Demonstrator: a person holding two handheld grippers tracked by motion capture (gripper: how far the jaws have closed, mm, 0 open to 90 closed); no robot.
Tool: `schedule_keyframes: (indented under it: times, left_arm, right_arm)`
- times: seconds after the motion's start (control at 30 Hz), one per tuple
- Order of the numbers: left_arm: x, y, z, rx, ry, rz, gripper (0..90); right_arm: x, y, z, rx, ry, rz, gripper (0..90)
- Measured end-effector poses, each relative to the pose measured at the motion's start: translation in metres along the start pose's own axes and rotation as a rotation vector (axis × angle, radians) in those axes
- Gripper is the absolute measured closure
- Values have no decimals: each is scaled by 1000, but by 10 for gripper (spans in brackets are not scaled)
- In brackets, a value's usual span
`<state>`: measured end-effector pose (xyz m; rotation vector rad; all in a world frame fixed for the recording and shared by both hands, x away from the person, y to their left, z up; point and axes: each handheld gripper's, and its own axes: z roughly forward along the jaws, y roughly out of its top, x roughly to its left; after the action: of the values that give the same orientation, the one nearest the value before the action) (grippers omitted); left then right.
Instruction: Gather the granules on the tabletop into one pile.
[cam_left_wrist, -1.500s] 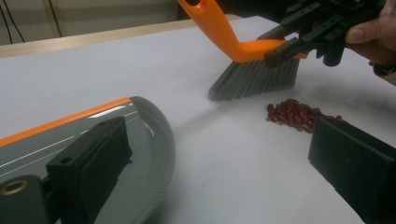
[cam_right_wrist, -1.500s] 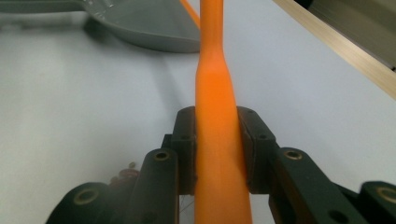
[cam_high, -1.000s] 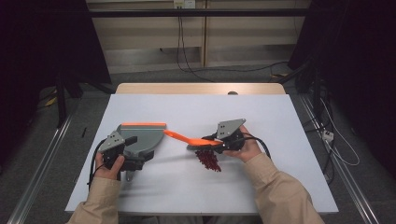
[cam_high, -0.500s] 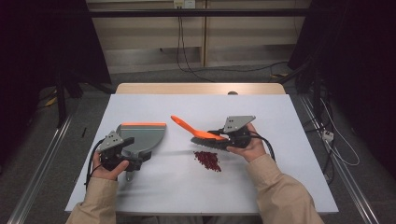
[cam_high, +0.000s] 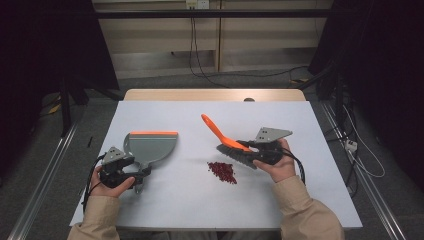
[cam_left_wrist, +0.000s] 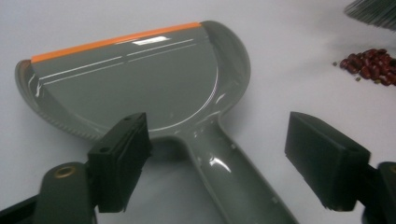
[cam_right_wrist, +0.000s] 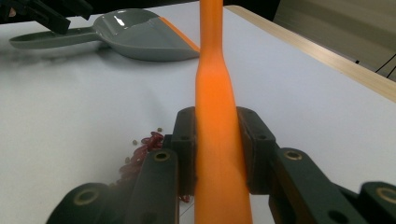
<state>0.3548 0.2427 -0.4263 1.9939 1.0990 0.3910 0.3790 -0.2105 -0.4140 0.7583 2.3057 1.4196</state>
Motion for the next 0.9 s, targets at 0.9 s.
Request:
schedule_keyframes:
  times: [0.9]
  left_arm:
    - [14, 8, 29, 203, 63, 42, 579]
  right_arm:
    - [-1, -7, -5, -20, -45, 65, 714]
